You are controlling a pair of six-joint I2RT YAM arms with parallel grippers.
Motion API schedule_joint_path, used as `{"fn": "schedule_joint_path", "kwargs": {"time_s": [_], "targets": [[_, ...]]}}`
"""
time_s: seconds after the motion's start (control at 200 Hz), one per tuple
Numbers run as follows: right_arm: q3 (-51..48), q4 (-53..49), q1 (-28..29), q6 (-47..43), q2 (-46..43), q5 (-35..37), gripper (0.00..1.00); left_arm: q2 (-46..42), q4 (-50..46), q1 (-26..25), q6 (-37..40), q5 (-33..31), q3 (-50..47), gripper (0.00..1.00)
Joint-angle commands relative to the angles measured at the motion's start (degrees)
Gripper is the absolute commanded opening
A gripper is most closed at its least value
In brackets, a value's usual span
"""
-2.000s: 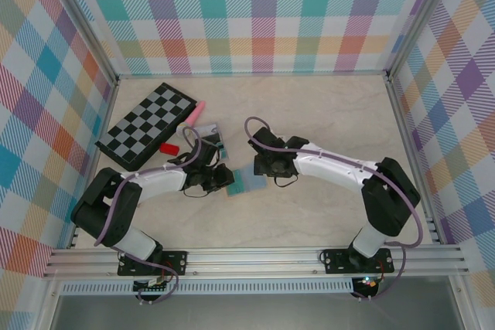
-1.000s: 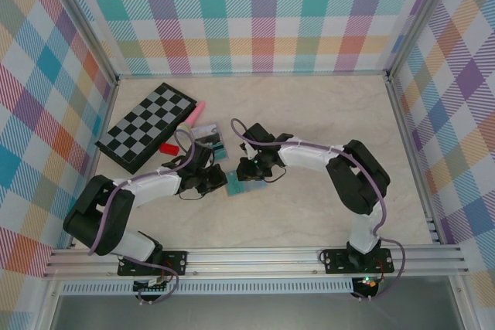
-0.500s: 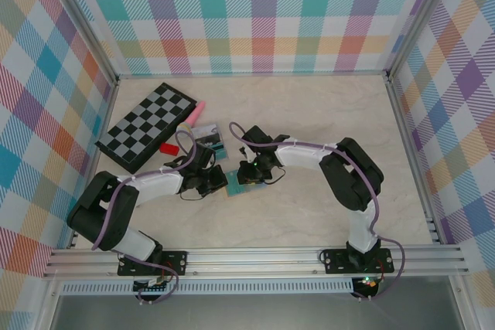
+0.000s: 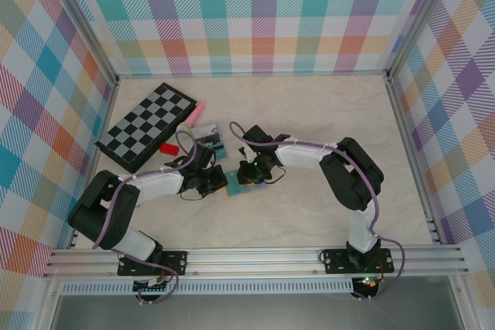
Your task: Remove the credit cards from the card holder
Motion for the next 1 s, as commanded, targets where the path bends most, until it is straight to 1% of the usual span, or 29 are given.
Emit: {"fn": "schedule_joint_path", "kwargs": {"time_s": [0.0, 0.195, 0.29, 0.435, 0.57, 1.0], "targets": [[1.0, 0.9, -0.3, -1.2, 0.6, -2.5, 0.16, 1.2, -0.7, 0.7, -0.2, -0.3, -0.5, 0.06], [0.9, 1.7, -0.3, -0.6, 0.7, -3.3, 0.16, 1.3, -0.8, 0.7, -0.1, -0.1, -0.6, 0.06], [1.0, 1.5, -0.3, -0.5, 0.8, -2.7, 0.13, 1.3, -0.8, 0.7, -0.1, -0.2, -0.7, 0.06], [1.0, 0.3, -0.3, -0.6, 0.5, -0.7, 0.08, 0.9, -1.5, 0.7, 0.1, -1.0, -0.7, 0.06], [0.6, -1.5, -0.5, -0.5, 0.0, 1.8, 0.06, 0.1, -2.3, 0.9, 0.6, -1.6, -0.6, 0.07], [-1.5, -4.0, -1.5, 0.1, -3.3, 6.3, 0.01, -0.8, -3.4, 1.7, 1.5, -1.4, -0.6, 0.07]]}}
